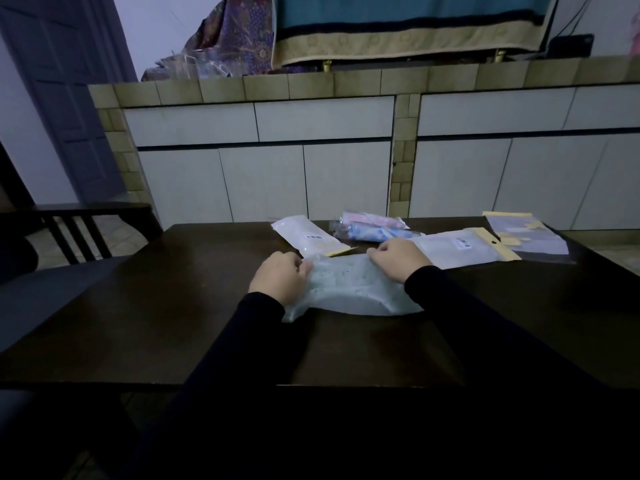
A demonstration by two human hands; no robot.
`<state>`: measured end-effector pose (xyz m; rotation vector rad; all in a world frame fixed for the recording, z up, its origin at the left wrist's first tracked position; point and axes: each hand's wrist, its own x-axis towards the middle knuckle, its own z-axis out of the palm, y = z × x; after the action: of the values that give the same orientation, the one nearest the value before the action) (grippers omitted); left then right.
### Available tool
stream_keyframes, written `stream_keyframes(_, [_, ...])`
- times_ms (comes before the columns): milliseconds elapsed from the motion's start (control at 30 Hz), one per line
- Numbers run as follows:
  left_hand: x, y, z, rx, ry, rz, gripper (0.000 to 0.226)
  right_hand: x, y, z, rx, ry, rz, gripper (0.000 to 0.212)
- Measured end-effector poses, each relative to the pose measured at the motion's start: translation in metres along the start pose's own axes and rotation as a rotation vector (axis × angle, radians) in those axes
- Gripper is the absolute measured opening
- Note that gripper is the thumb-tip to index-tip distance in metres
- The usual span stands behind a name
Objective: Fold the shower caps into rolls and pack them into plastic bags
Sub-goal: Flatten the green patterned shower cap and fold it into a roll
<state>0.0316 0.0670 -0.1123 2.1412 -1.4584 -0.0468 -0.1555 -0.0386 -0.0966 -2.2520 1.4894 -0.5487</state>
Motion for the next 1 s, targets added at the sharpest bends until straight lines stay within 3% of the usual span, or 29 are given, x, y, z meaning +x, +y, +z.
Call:
stream_keyframes(267, [0.001,-0.002,0.020,0.053,0.199,0.057,0.027,0.009,0.004,0.034,0.134,0.151,-0.033,0.020])
stream_keyframes(533, [0.019,-0.035,0.018,0.223,0.036,0.021,0.038,0.017,0.012,0.047,-0.135,0.250,-0.099,0.028])
stream_keyframes(600, [0.022,-0.034,0.018,0.280,0.062,0.012,0.036,0.019,0.010,0.048,-0.143,0.230,-0.104,0.026])
stream_keyframes(733, [0.024,-0.017,0.019,0.402,0.476,0.332,0.016,0.018,0.010,0.049,-0.103,0.235,-0.132,0.027])
stream_keyframes(800, [0.021,-0.002,0.019,0.274,0.533,0.538,0.004,0.017,0.011,0.048,-0.052,0.231,-0.140,0.028])
stream_keyframes(867, [0.017,0.005,0.023,0.199,0.316,0.659,0.028,0.017,0.012,0.048,-0.005,0.228,-0.142,0.028])
stream_keyframes(933, [0.014,-0.001,0.026,0.228,0.008,0.623,0.052,0.018,0.013,0.048,0.004,0.267,-0.154,0.026])
stream_keyframes(1000, [0.016,-0.014,0.025,0.274,-0.261,0.558,0.061,0.019,0.014,0.047,-0.045,0.343,-0.206,0.023])
